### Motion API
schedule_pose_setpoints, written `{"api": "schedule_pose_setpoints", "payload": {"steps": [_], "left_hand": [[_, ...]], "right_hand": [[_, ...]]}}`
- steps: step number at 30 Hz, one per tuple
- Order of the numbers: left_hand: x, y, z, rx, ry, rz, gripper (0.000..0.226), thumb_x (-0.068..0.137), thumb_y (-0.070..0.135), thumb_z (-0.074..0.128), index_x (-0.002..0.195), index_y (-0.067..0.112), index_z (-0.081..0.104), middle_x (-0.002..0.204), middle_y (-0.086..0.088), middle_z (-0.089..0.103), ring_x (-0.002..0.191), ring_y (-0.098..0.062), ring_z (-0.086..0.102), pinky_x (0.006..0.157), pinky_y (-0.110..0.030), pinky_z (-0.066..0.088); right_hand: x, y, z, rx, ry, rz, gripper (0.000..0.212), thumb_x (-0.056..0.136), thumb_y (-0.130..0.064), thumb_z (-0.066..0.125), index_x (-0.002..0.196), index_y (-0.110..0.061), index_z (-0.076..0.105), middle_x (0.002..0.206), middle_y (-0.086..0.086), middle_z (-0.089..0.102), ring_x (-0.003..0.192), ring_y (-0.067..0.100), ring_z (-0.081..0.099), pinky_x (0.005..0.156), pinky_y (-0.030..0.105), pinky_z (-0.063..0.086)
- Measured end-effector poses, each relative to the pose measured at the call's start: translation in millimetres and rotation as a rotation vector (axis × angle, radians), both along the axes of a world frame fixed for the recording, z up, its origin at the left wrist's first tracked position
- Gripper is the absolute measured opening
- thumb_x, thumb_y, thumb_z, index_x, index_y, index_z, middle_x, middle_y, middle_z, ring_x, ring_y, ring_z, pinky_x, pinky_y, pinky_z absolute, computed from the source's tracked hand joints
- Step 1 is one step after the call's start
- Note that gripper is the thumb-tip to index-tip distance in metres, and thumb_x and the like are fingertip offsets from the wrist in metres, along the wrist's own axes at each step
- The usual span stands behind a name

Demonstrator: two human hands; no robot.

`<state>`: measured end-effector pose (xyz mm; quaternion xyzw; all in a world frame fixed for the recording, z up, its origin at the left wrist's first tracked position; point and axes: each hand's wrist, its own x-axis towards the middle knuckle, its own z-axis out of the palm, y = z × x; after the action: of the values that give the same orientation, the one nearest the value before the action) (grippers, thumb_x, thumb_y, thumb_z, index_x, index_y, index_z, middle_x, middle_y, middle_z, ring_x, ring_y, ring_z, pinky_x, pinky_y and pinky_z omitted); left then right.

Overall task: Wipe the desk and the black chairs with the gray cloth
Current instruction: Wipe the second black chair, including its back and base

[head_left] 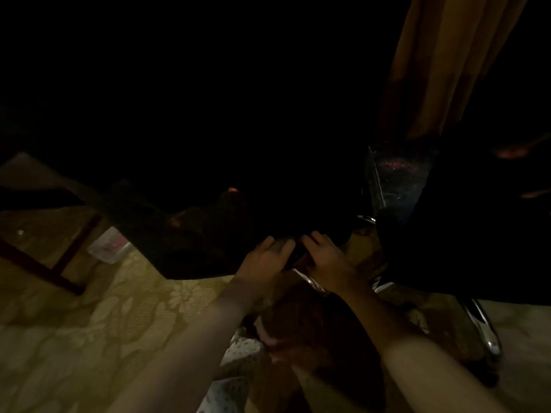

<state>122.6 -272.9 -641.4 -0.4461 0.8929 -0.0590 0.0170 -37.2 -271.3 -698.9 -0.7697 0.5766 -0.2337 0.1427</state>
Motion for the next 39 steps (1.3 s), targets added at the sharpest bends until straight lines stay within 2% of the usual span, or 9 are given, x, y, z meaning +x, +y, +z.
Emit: {"api": "schedule_pose_setpoints", "payload": {"steps": [3,6,8,10,15,17,28,33,39], "left_hand": [[14,14,26,-0.145,0.081,-0.081,0.066,0.064,0.023,0.082,0.119,0.010,0.049,0.111,-0.008,0.064,0.102,-0.025,0.061,0.070,-0.028,0.053],[28,26,46,-0.309,0.182,-0.128,0.080,0.041,0.026,0.092,0.104,0.014,0.045,0.090,-0.003,0.068,0.087,-0.022,0.064,0.053,-0.026,0.053],[39,31,64,-0.381,0.249,-0.159,0.081,0.038,0.023,0.092,0.101,0.013,0.044,0.090,-0.005,0.068,0.091,-0.022,0.053,0.054,-0.029,0.055],[48,32,81,-0.475,0.271,-0.200,0.078,0.040,0.021,0.091,0.100,0.011,0.042,0.093,-0.009,0.068,0.092,-0.023,0.043,0.061,-0.030,0.057],[85,28,119,-0.704,0.345,-0.240,0.053,0.063,0.010,0.082,0.102,0.010,0.046,0.108,-0.015,0.063,0.100,-0.027,0.045,0.081,-0.035,0.052],[97,14,126,-0.759,0.310,-0.204,0.052,0.064,0.010,0.081,0.103,0.010,0.046,0.111,-0.016,0.062,0.104,-0.027,0.046,0.087,-0.034,0.049],[120,-31,59,-0.545,0.237,-0.240,0.073,0.046,0.016,0.088,0.105,0.012,0.045,0.093,-0.009,0.069,0.094,-0.022,0.048,0.066,-0.029,0.054],[124,-39,6,-0.498,0.260,-0.256,0.031,0.079,0.022,0.057,0.107,0.014,0.047,0.093,-0.005,0.069,0.092,-0.018,0.047,0.061,-0.029,0.056],[115,-46,-50,-0.372,0.213,-0.277,0.026,0.079,0.018,0.051,0.105,0.016,0.048,0.084,0.000,0.068,0.084,-0.015,0.052,0.051,-0.024,0.050]], "right_hand": [[7,10,38,-0.034,0.126,0.001,0.052,0.087,-0.013,0.056,0.137,-0.010,0.042,0.133,0.012,0.042,0.123,0.030,0.039,0.096,0.038,0.041],[15,19,78,-0.233,0.230,0.029,0.062,0.074,-0.007,0.071,0.130,-0.011,0.047,0.124,0.015,0.050,0.113,0.035,0.049,0.087,0.046,0.049],[23,23,94,-0.424,0.222,0.048,0.077,0.048,-0.004,0.085,0.116,-0.013,0.049,0.106,0.015,0.057,0.095,0.032,0.054,0.069,0.044,0.056],[30,24,111,-0.634,0.248,0.046,0.081,0.041,-0.006,0.086,0.110,-0.015,0.044,0.106,0.010,0.048,0.094,0.027,0.045,0.071,0.038,0.054],[53,6,160,-1.165,0.335,0.041,0.050,0.072,-0.019,0.073,0.114,-0.015,0.047,0.111,0.010,0.042,0.097,0.028,0.045,0.081,0.038,0.038],[64,-10,173,-1.234,0.411,0.025,0.032,0.088,-0.023,0.055,0.119,-0.015,0.048,0.113,0.011,0.042,0.098,0.028,0.045,0.083,0.038,0.037],[68,-61,96,-1.105,0.706,0.163,0.039,0.099,-0.013,0.026,0.134,-0.016,0.043,0.127,0.010,0.040,0.112,0.028,0.043,0.093,0.043,0.036],[70,-62,37,-1.022,0.650,0.198,0.040,0.099,-0.010,0.021,0.132,-0.015,0.044,0.123,0.008,0.043,0.108,0.027,0.044,0.091,0.041,0.036],[64,-55,-32,-0.756,0.450,0.248,0.043,0.086,-0.014,0.042,0.129,-0.014,0.043,0.123,0.008,0.041,0.109,0.028,0.043,0.087,0.041,0.034]]}}
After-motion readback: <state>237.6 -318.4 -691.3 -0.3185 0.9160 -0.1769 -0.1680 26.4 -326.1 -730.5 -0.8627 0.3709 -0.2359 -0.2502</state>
